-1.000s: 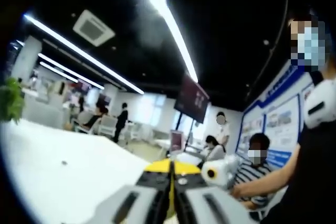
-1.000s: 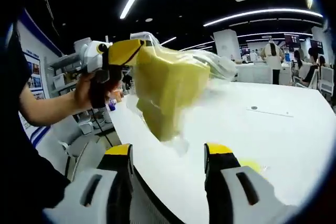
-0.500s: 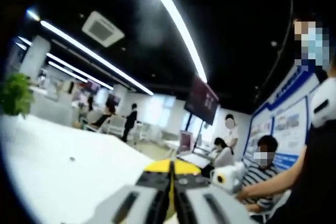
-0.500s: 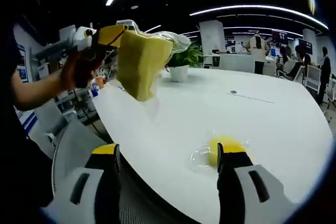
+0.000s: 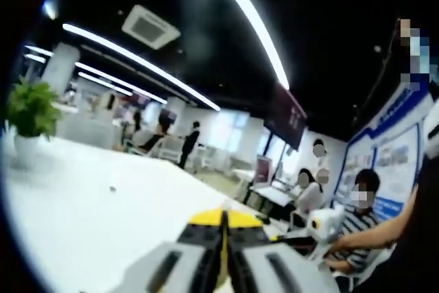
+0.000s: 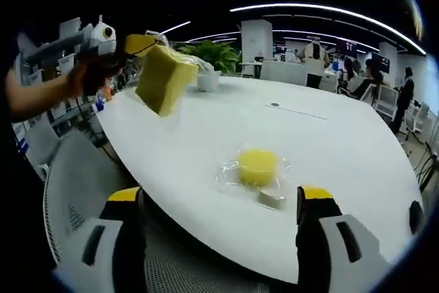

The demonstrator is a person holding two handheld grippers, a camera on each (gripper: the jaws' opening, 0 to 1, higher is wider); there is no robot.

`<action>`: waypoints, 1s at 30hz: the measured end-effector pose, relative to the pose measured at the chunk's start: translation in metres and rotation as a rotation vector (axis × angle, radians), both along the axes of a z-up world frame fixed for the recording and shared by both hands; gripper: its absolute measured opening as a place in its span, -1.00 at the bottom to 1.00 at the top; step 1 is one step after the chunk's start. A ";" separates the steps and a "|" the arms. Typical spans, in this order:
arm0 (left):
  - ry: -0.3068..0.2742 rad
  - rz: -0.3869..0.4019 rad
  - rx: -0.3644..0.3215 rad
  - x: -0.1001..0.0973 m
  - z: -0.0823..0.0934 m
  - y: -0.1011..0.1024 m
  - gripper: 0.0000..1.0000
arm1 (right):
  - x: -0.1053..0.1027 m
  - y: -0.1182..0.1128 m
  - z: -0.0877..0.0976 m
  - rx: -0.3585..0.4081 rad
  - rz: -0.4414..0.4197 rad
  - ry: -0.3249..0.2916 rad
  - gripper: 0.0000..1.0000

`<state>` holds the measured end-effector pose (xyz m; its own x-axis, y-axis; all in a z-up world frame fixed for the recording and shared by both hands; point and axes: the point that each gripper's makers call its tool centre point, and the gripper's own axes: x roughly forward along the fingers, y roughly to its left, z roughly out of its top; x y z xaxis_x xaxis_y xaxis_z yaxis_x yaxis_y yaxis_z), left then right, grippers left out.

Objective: Compare the silicone blocks by pressing each to a similar depth, holding the contact briefly, and releasing to observe deformation and rebound differences across the visible hardness samples.

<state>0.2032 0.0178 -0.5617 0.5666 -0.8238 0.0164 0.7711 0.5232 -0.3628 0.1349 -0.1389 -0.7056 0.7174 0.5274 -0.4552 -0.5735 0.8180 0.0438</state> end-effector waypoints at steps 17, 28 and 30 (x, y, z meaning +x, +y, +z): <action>0.141 0.112 0.090 0.031 -0.075 0.011 -1.00 | 0.004 -0.021 -0.027 -0.008 -0.132 0.018 0.89; 0.180 0.172 0.167 0.051 -0.109 0.020 -1.00 | 0.004 -0.026 -0.035 -0.041 -0.143 0.031 0.88; 0.151 0.201 0.212 0.059 -0.112 0.026 -1.00 | 0.005 -0.027 -0.036 -0.048 -0.146 0.028 0.88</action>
